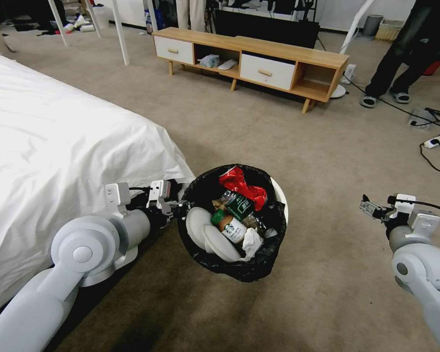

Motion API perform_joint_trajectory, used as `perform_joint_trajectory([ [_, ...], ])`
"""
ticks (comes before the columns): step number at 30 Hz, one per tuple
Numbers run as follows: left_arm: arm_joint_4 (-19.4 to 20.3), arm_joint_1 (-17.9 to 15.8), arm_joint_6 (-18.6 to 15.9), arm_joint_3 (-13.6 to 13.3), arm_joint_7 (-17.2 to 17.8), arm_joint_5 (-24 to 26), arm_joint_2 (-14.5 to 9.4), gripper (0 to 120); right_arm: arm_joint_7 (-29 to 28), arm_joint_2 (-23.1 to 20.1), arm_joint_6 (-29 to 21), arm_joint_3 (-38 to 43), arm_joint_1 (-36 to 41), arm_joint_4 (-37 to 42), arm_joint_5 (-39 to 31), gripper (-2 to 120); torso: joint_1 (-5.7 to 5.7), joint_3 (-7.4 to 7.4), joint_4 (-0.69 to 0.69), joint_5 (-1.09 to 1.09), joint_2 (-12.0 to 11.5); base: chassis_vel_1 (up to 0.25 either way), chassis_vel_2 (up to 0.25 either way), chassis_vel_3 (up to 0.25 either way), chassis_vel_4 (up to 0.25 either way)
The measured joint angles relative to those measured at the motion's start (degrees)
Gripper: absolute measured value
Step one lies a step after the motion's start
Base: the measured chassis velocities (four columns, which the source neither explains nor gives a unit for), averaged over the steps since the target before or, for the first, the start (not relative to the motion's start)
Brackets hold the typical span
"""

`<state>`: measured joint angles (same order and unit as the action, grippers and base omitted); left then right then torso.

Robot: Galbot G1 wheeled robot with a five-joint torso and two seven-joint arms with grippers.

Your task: Pick up the trash bin and place the garbage on the floor into it.

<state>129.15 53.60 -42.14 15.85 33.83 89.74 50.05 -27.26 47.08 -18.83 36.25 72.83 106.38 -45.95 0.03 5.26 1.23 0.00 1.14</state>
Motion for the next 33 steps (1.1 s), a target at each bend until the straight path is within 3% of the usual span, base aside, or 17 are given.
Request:
perform_joint_trajectory([
  [16, -0.35, -0.01, 0.00, 0.01, 0.06, 0.01, 0.31, 2, 0.31, 0.27, 1.90, -0.27, -1.13, -0.93, 0.41, 100, 0.00, 0.00, 0.04, 0.00, 0.00, -0.096, -0.093, -0.091, -0.092],
  [23, -0.58, -0.23, 0.00, 0.02, 0.16, 0.05, 0.33, 2, -1.14, 0.60, 2.10, -0.44, -2.34, -1.06, -0.88, 100, 0.00, 0.00, -0.06, 0.00, 0.00, -0.011, -0.013, -0.020, -0.014],
  [33, -0.72, -0.34, 0.00, 0.01, 0.16, 0.10, 0.44, 2, -1.26, 1.12, 3.60, -0.59, -3.17, -1.88, 1.61, 100, 0.00, 0.00, 0.01, 0.00, 0.00, 0.000, 0.000, 0.000, 0.000],
])
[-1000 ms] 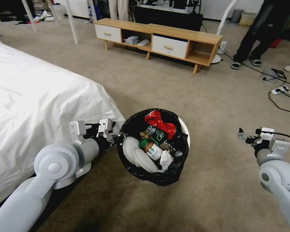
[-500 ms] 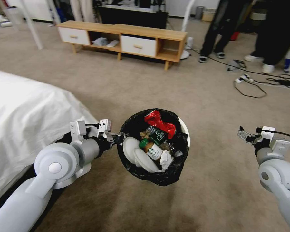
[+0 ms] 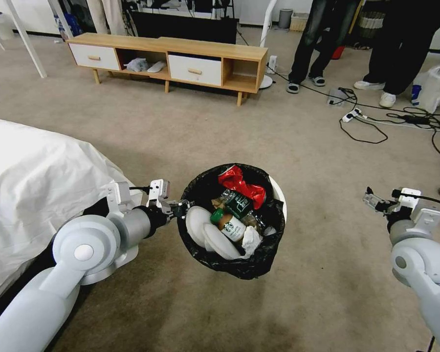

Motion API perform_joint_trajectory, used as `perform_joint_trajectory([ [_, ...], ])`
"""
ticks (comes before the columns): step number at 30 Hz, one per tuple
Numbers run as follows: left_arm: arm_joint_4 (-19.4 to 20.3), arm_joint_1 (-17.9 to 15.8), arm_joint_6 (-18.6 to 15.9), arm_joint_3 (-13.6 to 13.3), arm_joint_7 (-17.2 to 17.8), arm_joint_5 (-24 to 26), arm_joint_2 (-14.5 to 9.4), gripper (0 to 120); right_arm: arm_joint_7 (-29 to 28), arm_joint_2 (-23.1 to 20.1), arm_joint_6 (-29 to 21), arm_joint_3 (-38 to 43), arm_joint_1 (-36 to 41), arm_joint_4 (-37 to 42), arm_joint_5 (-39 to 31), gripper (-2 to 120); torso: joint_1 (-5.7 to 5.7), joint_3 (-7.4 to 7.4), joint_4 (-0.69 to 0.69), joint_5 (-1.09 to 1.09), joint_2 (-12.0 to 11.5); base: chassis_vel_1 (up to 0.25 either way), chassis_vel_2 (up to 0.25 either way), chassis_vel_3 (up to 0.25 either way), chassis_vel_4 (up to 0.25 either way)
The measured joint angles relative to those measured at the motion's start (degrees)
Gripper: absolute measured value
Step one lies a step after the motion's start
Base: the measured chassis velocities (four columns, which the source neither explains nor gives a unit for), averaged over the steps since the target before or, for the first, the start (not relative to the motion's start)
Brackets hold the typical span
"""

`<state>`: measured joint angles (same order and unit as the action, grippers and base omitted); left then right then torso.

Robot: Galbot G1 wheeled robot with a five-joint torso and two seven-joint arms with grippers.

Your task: Pick up the trash bin and place the garbage on the floor into it.

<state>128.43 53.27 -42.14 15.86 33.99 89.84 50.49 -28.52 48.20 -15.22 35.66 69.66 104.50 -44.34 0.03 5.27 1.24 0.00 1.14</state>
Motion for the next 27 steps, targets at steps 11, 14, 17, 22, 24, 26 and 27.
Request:
perform_joint_trajectory([
  [11, -0.03, -0.29, 0.00, -0.18, 0.00, 0.03, 0.05, 2, 1.61, 0.33, 2.17, -0.18, -0.57, -0.53, 2.62, 100, 0.00, 0.00, 0.00, 0.00, 0.00, 0.000, 0.000, 0.000, 0.000],
  [14, 0.13, -0.08, 0.00, -0.06, 0.00, 0.04, -0.06, 2, 1.23, 0.67, 1.41, -0.24, -0.64, -0.29, 1.59, 100, 0.00, 0.00, -0.01, 0.00, 0.00, 0.000, 0.000, 0.000, 0.000],
  [17, 0.26, 0.13, 0.00, -0.04, 0.00, 0.04, -0.07, 2, 0.35, 0.95, 0.84, -0.59, -0.94, -0.13, 0.80, 100, 0.00, -0.01, -0.01, 0.00, 0.00, 0.000, 0.000, 0.000, 0.000],
  [22, 0.34, 0.27, 0.00, -0.04, 0.00, 0.04, -0.09, 2, 0.04, 1.06, 0.48, -0.75, -1.05, -0.04, 0.39, 100, 0.00, 0.00, -0.01, 0.00, 0.00, 0.000, 0.000, 0.000, 0.000],
  [24, 0.33, 0.26, 0.00, -0.07, 0.00, 0.04, -0.09, 2, 0.04, 1.07, 0.43, -0.75, -0.99, 0.04, 0.35, 100, 0.00, -0.01, -0.01, 0.00, 0.00, 0.000, 0.000, 0.000, 0.000],
  [26, 0.30, 0.12, 0.00, -0.20, 0.00, 0.04, -0.01, 2, 0.06, 1.02, 0.42, -0.71, -0.68, 0.12, 0.35, 100, 0.00, -0.01, -0.01, 0.00, 0.00, -0.051, 0.040, 0.045, -0.072],
  [27, 0.24, 0.07, 0.00, -0.24, 0.00, 0.04, 0.04, 2, 0.09, 0.99, 0.42, -0.64, -0.56, 0.14, 0.35, 100, 0.00, -0.01, -0.01, 0.01, 0.00, -0.060, 0.053, 0.088, -0.092],
])
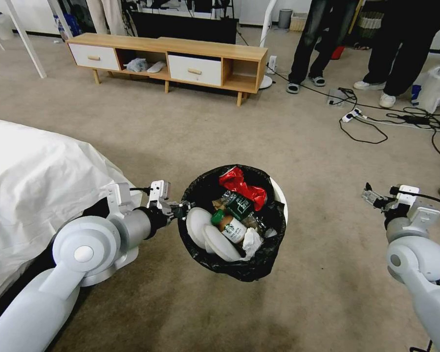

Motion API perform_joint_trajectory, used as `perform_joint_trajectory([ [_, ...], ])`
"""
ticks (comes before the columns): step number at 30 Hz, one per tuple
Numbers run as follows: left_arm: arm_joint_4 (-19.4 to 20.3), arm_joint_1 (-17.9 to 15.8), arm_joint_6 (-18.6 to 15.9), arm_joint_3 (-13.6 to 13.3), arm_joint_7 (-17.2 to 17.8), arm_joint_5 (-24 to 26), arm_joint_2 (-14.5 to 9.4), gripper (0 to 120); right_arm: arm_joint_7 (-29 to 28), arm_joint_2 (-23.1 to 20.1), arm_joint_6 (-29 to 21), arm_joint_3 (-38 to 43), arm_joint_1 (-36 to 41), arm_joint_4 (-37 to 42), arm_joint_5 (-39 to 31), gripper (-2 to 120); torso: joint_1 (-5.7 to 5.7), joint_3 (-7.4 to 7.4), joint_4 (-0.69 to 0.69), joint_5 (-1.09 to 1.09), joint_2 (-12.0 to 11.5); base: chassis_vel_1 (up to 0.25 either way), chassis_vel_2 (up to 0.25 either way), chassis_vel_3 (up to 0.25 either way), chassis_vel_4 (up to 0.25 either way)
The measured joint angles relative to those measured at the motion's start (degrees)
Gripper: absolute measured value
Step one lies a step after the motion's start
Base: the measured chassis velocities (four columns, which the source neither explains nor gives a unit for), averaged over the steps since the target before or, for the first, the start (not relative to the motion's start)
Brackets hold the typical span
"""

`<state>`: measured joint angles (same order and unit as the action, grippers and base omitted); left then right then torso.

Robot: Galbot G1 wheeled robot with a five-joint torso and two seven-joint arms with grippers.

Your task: Pick up the trash bin and place the garbage on the floor into it.

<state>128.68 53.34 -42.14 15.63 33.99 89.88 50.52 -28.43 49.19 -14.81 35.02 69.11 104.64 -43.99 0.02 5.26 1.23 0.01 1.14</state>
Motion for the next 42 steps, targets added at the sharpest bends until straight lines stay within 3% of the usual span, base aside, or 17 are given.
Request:
perform_joint_trajectory([
  [16, -0.82, -0.50, 0.02, -0.30, -0.21, -0.27, 0.34, 2, 1.19, -0.08, 2.45, 0.14, -0.49, -0.90, 1.84, 100, 0.02, 0.04, 0.00, -0.03, -0.02, -0.183, 0.178, 0.174, -0.168],
  [42, -0.34, 0.05, 0.00, 0.04, -0.28, -0.33, -0.06, 2, 1.86, -0.20, 2.44, -0.53, -0.40, -0.69, 1.97, 100, 0.00, 0.00, 0.00, 0.00, 0.00, -0.013, 0.011, 0.004, -0.014],
])
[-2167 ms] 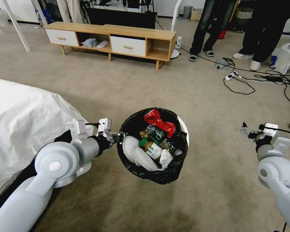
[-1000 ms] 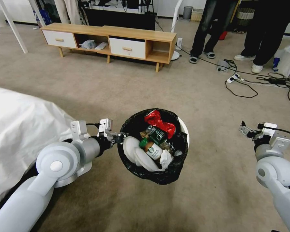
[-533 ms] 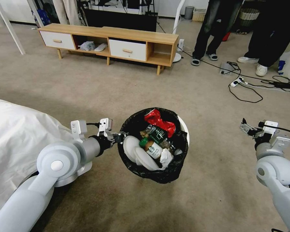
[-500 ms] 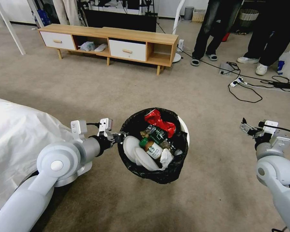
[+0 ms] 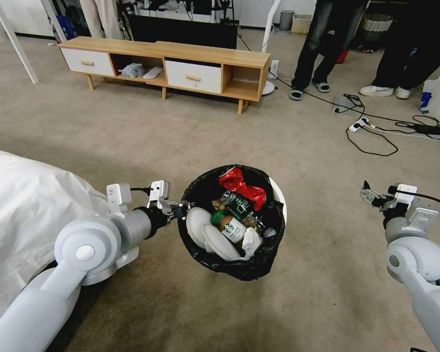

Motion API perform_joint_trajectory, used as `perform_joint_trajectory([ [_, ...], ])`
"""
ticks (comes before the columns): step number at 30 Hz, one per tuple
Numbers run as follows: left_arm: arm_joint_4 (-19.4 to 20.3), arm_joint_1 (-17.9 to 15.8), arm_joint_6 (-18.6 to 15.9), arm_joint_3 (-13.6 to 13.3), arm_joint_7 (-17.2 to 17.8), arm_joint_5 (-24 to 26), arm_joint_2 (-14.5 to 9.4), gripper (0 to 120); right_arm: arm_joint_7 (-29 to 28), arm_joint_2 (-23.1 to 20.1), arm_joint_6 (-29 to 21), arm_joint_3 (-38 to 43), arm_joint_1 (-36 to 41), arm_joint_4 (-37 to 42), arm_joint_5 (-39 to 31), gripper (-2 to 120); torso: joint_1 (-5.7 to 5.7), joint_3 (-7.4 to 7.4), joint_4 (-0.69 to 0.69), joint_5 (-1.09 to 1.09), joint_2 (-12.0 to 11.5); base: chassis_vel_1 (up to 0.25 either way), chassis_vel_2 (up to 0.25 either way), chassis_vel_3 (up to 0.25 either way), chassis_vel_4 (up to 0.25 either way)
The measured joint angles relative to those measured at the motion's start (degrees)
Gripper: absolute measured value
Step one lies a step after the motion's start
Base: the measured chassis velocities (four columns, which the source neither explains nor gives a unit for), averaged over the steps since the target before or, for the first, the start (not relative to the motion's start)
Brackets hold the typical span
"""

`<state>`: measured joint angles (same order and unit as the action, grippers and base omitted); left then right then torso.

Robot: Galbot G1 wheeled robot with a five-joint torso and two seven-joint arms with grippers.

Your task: Pick up the trash bin and place the garbage on the floor into it.

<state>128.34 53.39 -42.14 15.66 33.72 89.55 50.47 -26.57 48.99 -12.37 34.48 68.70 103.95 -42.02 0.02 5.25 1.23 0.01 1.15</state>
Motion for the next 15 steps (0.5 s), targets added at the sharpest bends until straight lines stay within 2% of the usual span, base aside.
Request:
perform_joint_trajectory([
  [6, 0.02, -0.12, 0.00, -0.01, 0.00, 0.05, 0.04, 2, 0.00, -0.26, 0.26, 0.09, 0.09, 0.00, 0.06, 100, 0.01, 0.03, -0.01, -0.01, -0.01, -0.096, 0.116, 0.122, -0.117],
  [15, 0.13, -0.06, 0.00, -0.02, -0.01, -0.28, -0.14, 2, 0.12, -0.36, 0.48, -0.02, -0.02, -0.01, 0.06, 100, 0.00, 0.00, 0.01, -0.01, 0.00, -0.002, 0.003, -0.001, 0.001],
])
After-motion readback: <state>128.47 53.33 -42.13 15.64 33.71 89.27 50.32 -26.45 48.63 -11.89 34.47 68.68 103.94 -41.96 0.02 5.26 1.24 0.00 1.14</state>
